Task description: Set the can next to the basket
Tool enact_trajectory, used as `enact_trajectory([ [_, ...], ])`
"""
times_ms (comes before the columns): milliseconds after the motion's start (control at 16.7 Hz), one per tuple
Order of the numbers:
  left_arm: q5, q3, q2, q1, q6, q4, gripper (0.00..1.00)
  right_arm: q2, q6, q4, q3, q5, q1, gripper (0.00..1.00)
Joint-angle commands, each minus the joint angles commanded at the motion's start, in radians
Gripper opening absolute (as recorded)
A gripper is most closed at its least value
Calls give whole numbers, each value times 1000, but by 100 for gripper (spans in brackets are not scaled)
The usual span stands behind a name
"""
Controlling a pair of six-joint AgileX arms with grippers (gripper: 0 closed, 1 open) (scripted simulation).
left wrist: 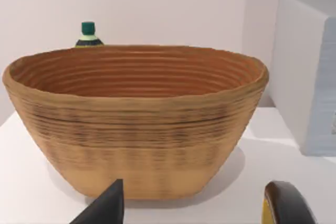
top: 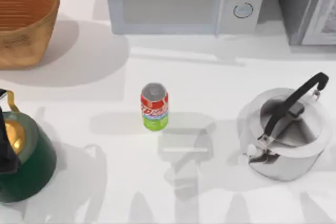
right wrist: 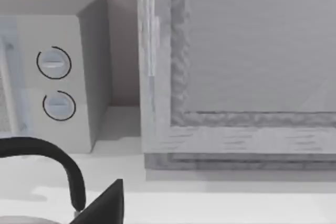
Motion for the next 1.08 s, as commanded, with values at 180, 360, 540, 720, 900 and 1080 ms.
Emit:
enact_trajectory([
  [180, 1, 10, 10, -5, 2, -8, 100, 0, 0, 0, 0, 0, 0, 100],
  [360, 8, 103, 103, -42, 15, -78, 100, 0, 0, 0, 0, 0, 0, 100],
  [540, 13, 282, 291, -101, 36, -205, 100, 0, 0, 0, 0, 0, 0, 100],
  [720, 13, 525, 558, -174, 59, -373, 100, 0, 0, 0, 0, 0, 0, 100],
  [900, 9, 811, 875, -254, 83, -568, 100, 0, 0, 0, 0, 0, 0, 100],
  [1080, 4, 1114, 1212, -336, 109, -771, 100, 0, 0, 0, 0, 0, 0, 100],
])
